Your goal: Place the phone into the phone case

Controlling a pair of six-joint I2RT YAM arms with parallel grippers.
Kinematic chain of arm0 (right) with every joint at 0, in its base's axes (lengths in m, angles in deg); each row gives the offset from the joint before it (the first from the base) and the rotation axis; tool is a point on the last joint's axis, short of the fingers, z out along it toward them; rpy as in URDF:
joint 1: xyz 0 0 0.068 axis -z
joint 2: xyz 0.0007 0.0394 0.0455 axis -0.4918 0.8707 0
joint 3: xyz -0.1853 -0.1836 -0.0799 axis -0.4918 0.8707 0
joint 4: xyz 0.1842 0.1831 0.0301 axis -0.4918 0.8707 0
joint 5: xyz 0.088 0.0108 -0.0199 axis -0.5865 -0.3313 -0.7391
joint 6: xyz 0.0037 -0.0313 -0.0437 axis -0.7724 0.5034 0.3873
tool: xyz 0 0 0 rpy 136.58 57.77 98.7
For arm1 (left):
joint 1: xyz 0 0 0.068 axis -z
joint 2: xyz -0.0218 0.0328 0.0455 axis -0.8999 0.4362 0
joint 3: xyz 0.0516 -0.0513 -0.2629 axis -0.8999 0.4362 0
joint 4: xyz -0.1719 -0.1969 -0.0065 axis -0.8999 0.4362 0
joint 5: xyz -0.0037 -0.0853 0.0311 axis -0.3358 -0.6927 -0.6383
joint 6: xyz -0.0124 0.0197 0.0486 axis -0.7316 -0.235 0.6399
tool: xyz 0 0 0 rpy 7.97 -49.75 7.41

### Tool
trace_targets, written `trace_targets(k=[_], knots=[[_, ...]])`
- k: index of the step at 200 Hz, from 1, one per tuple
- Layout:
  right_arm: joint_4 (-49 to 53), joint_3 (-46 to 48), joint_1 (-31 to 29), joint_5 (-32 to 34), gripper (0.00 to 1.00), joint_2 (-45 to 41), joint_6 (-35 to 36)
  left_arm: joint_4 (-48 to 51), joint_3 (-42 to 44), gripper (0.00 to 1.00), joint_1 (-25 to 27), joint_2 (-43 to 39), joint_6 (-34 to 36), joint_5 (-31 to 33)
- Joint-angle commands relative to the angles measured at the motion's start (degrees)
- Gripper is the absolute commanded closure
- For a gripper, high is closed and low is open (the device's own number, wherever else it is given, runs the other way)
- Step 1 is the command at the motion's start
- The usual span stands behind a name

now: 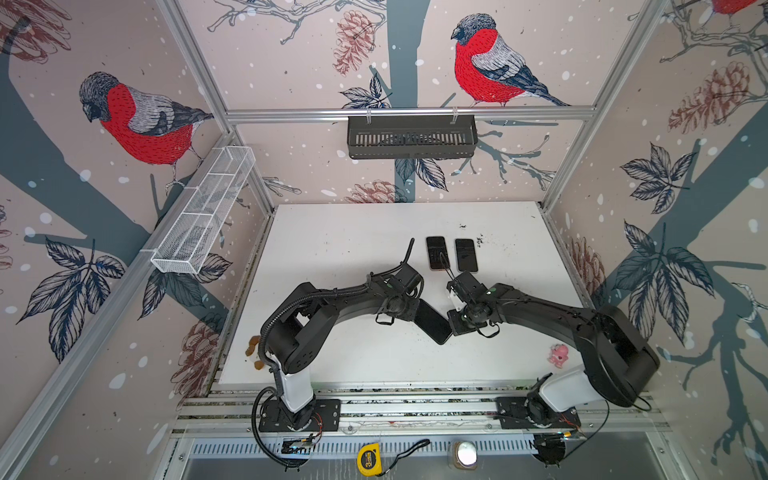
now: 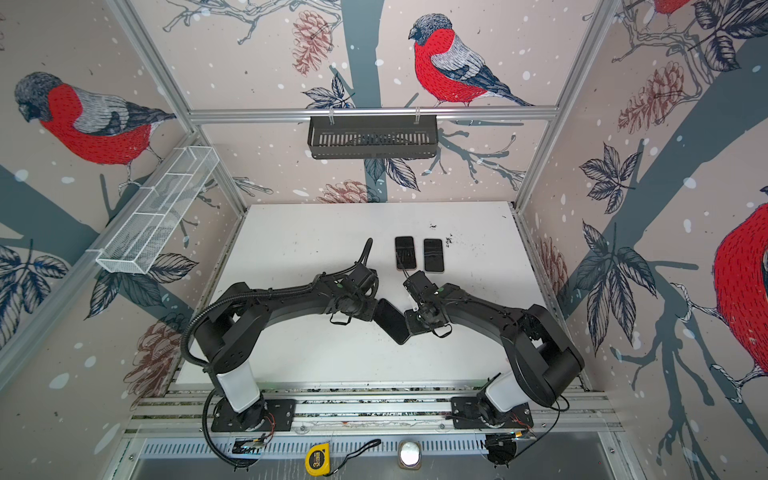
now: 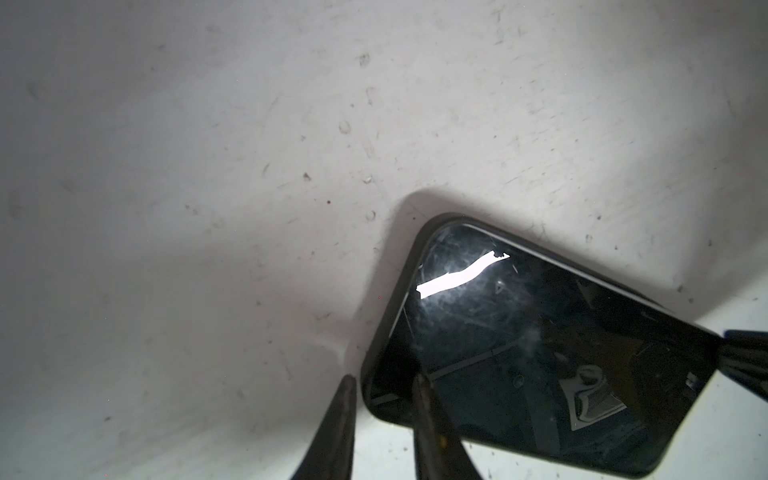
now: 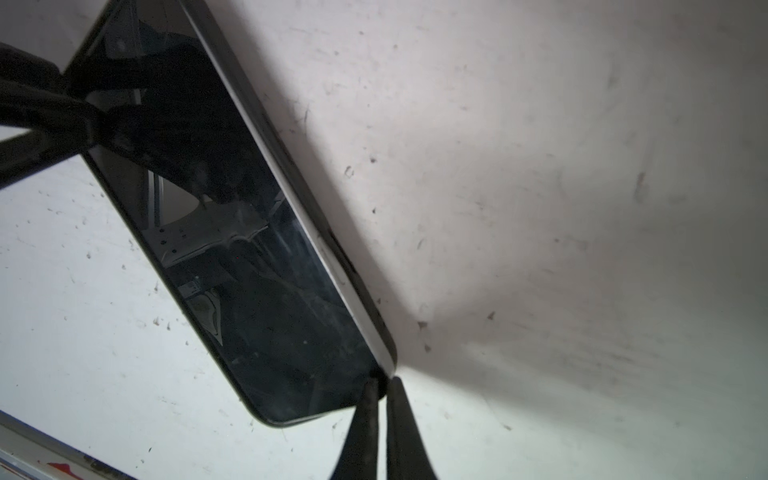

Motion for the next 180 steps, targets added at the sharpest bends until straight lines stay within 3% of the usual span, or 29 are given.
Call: trace_targets(k=[1,180], knots=[[1.76,0.91,-0.61,0.25,0.94,1.76,1.27,4.01,0.28,0.74,0.1,0.37,0.53,1.14],[0.91,0.06,-3.29,1.87,0.94,7.19,1.37,2.91,1.27,0.74,0.1,0.44,0.58,0.61]])
